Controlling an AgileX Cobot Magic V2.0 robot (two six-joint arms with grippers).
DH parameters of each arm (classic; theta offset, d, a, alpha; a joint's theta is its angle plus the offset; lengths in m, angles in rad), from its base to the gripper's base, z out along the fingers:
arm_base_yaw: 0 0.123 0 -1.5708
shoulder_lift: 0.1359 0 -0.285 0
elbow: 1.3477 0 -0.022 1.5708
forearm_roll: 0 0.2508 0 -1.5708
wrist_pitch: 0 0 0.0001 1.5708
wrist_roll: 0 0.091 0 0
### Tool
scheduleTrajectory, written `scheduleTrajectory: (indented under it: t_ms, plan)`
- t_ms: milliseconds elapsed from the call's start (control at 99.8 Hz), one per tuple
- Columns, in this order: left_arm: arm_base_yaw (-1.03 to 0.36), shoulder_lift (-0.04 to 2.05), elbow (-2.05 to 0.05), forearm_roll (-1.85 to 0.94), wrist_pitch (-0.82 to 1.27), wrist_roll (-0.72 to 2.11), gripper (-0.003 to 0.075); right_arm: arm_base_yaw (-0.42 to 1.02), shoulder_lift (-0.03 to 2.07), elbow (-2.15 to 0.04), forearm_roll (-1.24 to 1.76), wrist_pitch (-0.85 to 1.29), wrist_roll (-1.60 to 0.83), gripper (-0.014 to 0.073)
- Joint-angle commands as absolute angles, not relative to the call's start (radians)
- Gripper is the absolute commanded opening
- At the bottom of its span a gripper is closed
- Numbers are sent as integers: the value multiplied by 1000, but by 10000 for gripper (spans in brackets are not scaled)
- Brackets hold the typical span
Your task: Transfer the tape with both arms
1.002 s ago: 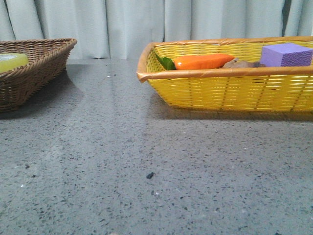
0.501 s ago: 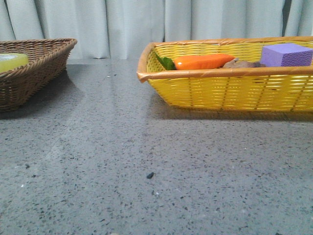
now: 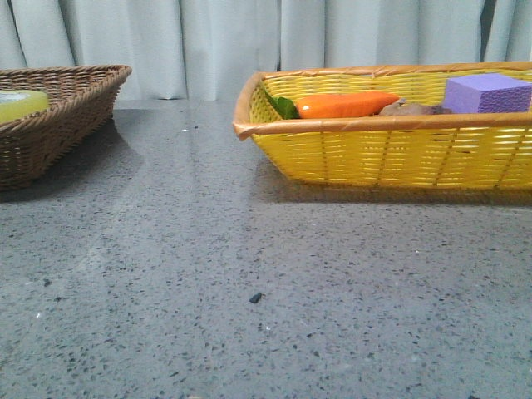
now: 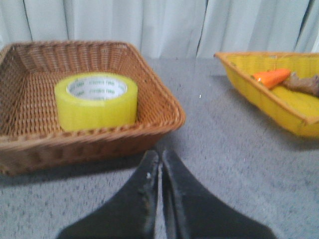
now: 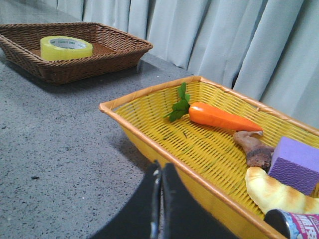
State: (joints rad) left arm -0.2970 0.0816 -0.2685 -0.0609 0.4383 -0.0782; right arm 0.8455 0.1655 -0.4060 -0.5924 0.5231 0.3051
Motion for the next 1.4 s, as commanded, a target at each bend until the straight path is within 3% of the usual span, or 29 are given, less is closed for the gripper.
scheduleTrajectory:
  t_ms: [0, 411, 1393]
  plan:
    - [-264, 69, -253, -66, 362, -80, -21, 846, 175, -432, -621, 465, 308, -67]
    - [-48, -35, 14, -76, 302, -87, -21, 846, 175, -432, -621, 465, 308, -67]
    - [-42, -35, 12, -60, 290, -87, -21, 846, 175, -432, -621, 465, 308, -67]
